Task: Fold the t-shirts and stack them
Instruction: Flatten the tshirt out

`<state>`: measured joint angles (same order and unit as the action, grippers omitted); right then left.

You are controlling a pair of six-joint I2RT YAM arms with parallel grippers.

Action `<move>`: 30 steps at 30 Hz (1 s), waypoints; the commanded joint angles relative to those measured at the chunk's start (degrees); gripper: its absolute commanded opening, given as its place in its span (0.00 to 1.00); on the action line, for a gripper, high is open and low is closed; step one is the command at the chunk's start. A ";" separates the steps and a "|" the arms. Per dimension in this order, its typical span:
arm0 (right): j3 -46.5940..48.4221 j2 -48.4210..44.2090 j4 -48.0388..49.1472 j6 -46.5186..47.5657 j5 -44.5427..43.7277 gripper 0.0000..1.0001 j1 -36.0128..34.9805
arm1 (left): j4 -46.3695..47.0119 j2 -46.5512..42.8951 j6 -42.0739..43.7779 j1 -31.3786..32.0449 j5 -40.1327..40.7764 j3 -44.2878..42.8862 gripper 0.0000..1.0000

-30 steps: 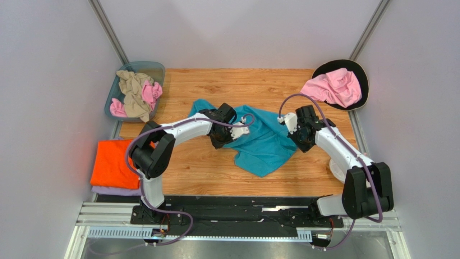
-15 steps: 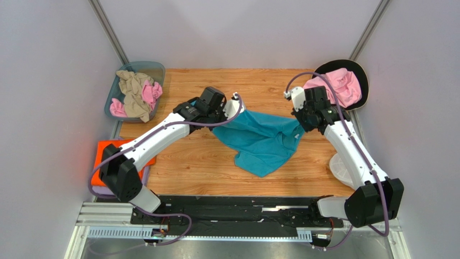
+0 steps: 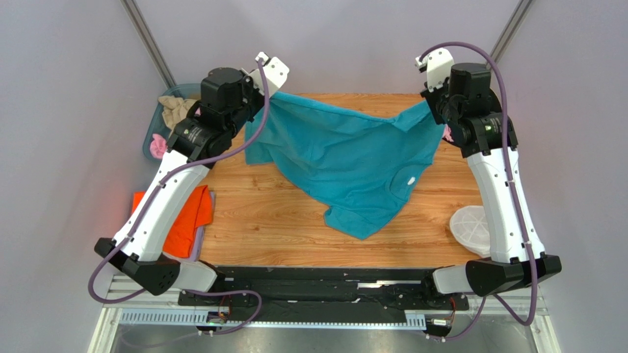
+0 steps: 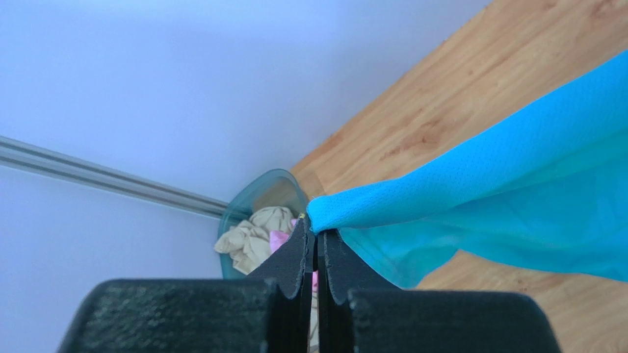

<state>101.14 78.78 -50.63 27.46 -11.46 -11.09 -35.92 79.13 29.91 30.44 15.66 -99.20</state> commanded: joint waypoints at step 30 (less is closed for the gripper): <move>20.15 -18.32 -13.80 6.29 3.83 0.00 0.19 | -5.92 -26.14 4.72 -0.82 2.26 5.59 0.00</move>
<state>122.52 58.89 -65.87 32.73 -2.81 -11.09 -43.90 52.49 32.93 30.48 13.93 -94.28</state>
